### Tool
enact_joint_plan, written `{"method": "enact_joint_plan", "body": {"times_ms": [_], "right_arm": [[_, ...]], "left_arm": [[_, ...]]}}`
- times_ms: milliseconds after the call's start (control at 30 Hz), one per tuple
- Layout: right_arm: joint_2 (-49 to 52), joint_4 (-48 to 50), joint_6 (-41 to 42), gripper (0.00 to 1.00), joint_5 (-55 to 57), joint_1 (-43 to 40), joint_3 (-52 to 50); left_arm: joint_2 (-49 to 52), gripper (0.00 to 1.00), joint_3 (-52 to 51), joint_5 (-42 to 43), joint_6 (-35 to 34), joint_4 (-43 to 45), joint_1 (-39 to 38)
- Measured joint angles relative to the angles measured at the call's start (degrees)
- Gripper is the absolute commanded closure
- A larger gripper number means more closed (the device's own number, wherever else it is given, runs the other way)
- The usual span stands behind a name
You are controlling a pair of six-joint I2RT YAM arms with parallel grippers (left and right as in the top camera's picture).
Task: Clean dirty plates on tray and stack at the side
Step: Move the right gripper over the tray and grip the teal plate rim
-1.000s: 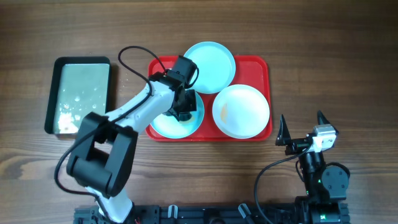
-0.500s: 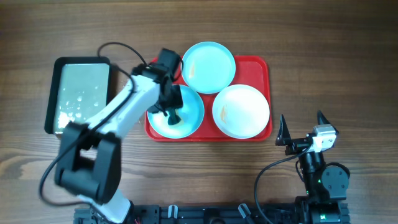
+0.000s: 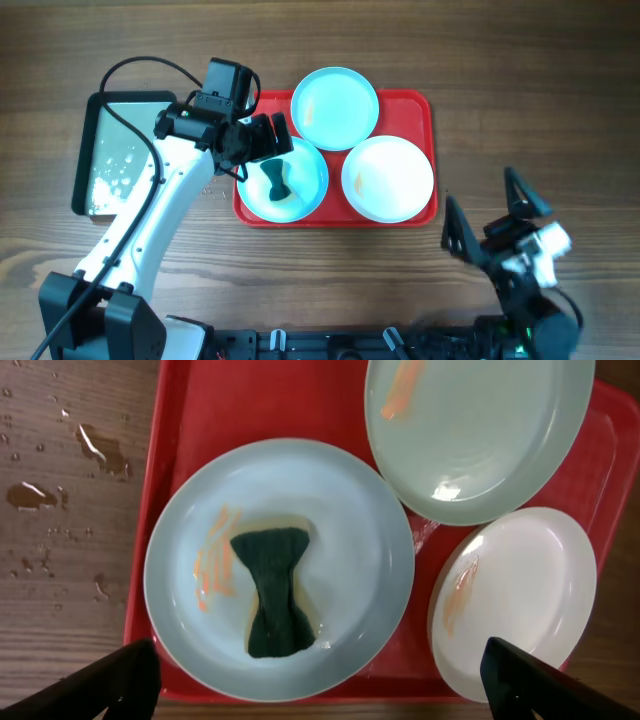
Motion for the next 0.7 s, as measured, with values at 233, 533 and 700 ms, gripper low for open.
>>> {"method": "enact_joint_plan", "body": {"times_ms": [233,533,700], "right_arm": [[3.30,-14.43,0.07,0.00,-5.95,0.11,17.49],[49.90,-73.33,-29.03,0.00,-30.62,0.11,74.03],[64.19,-60.28,-25.49,0.00,-48.17,0.11,76.59]], "left_arm": [[0.00,0.00,0.00,0.37,0.00,-0.20,-0.02],[0.00,0.00,0.00,0.59,0.00,-0.28,-0.02],[0.00,0.00,0.00,0.07,0.00,-0.39,-0.02]]}}
